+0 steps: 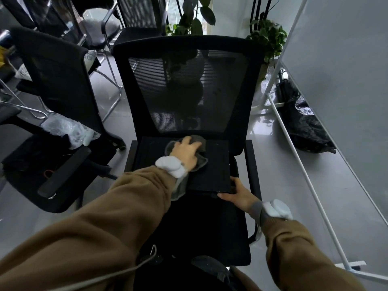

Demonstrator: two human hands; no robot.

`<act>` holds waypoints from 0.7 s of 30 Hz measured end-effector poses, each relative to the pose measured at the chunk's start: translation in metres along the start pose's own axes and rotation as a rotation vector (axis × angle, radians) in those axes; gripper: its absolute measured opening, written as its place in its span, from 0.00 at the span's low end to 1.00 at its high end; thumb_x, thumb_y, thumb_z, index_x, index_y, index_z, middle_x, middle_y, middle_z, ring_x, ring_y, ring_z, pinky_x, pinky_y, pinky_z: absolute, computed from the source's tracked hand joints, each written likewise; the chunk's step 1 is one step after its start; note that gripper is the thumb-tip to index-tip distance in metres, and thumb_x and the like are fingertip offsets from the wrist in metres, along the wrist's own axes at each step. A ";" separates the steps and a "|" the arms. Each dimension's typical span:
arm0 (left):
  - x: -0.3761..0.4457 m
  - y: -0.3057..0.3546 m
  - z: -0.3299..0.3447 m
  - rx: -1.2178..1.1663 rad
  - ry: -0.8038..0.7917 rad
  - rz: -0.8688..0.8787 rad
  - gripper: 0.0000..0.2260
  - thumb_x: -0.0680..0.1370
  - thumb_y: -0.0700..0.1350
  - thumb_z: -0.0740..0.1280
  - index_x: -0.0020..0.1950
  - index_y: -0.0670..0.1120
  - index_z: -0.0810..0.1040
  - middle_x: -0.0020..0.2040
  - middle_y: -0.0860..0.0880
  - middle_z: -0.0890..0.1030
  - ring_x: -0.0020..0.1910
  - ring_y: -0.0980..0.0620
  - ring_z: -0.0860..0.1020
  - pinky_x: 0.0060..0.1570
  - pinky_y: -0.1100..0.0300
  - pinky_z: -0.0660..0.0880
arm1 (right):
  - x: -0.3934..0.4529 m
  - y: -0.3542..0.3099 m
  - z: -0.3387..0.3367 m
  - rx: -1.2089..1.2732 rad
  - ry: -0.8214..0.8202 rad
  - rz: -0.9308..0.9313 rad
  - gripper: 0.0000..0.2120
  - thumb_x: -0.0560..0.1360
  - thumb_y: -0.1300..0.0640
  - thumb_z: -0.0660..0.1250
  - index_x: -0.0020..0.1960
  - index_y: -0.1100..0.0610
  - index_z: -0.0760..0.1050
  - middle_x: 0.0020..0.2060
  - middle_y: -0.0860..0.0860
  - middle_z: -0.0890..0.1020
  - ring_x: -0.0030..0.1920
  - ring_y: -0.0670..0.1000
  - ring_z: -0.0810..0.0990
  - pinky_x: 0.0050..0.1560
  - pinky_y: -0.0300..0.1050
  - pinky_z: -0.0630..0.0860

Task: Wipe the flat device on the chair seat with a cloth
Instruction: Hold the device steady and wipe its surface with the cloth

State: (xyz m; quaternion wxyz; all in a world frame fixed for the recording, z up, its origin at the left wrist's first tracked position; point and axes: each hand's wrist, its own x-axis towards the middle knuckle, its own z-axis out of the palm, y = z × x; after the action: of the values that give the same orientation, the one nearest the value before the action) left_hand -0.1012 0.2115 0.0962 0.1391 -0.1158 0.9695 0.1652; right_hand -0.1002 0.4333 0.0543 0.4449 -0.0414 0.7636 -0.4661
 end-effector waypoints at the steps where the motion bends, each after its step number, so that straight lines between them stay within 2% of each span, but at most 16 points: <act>1: 0.002 0.013 0.002 -0.003 -0.013 0.038 0.26 0.75 0.40 0.60 0.72 0.49 0.60 0.74 0.41 0.60 0.66 0.31 0.65 0.67 0.44 0.66 | 0.000 0.001 0.000 0.004 -0.002 -0.001 0.36 0.72 0.57 0.71 0.73 0.54 0.55 0.58 0.49 0.75 0.57 0.48 0.74 0.60 0.42 0.69; 4: 0.008 0.046 0.007 -0.051 -0.020 0.132 0.29 0.74 0.37 0.60 0.73 0.46 0.55 0.72 0.40 0.64 0.63 0.31 0.69 0.65 0.43 0.68 | 0.002 0.004 -0.001 0.003 0.006 -0.008 0.35 0.72 0.57 0.71 0.73 0.54 0.56 0.56 0.48 0.75 0.56 0.48 0.75 0.60 0.42 0.70; 9: 0.021 0.070 0.020 -0.035 -0.069 0.177 0.26 0.76 0.36 0.57 0.73 0.47 0.57 0.77 0.41 0.55 0.66 0.29 0.63 0.66 0.41 0.64 | 0.005 0.005 0.000 0.028 -0.001 -0.011 0.35 0.72 0.58 0.71 0.73 0.54 0.56 0.50 0.43 0.75 0.49 0.40 0.76 0.45 0.33 0.72; 11: 0.021 0.069 0.027 -0.026 -0.041 0.191 0.25 0.77 0.36 0.56 0.73 0.47 0.58 0.77 0.42 0.52 0.66 0.30 0.62 0.66 0.41 0.63 | 0.006 0.007 0.000 0.028 0.002 -0.012 0.35 0.72 0.58 0.71 0.73 0.54 0.57 0.49 0.41 0.75 0.48 0.40 0.76 0.47 0.34 0.72; 14: 0.021 0.065 0.034 0.011 0.019 0.215 0.23 0.78 0.36 0.55 0.73 0.47 0.61 0.78 0.45 0.53 0.65 0.30 0.62 0.63 0.42 0.68 | 0.007 0.008 0.000 0.021 0.003 -0.011 0.35 0.72 0.58 0.71 0.73 0.54 0.56 0.49 0.42 0.76 0.49 0.42 0.76 0.53 0.38 0.71; 17: 0.022 0.061 0.030 0.076 0.034 0.153 0.23 0.78 0.36 0.56 0.72 0.47 0.63 0.78 0.49 0.54 0.64 0.31 0.62 0.63 0.44 0.69 | 0.006 0.007 0.000 0.011 -0.004 -0.009 0.35 0.72 0.58 0.71 0.73 0.54 0.56 0.49 0.41 0.76 0.48 0.40 0.76 0.47 0.34 0.73; 21: 0.017 0.037 0.022 0.173 0.077 0.099 0.22 0.77 0.37 0.56 0.72 0.46 0.64 0.77 0.50 0.57 0.64 0.32 0.64 0.60 0.45 0.71 | 0.006 0.005 -0.001 -0.016 0.000 -0.017 0.36 0.73 0.56 0.70 0.74 0.54 0.55 0.59 0.48 0.75 0.57 0.48 0.75 0.59 0.41 0.70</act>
State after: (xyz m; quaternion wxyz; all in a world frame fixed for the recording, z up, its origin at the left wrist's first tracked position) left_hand -0.1220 0.2497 0.0816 0.1028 -0.0619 0.9893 0.0831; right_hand -0.1024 0.4337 0.0469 0.4405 -0.0513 0.7671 -0.4635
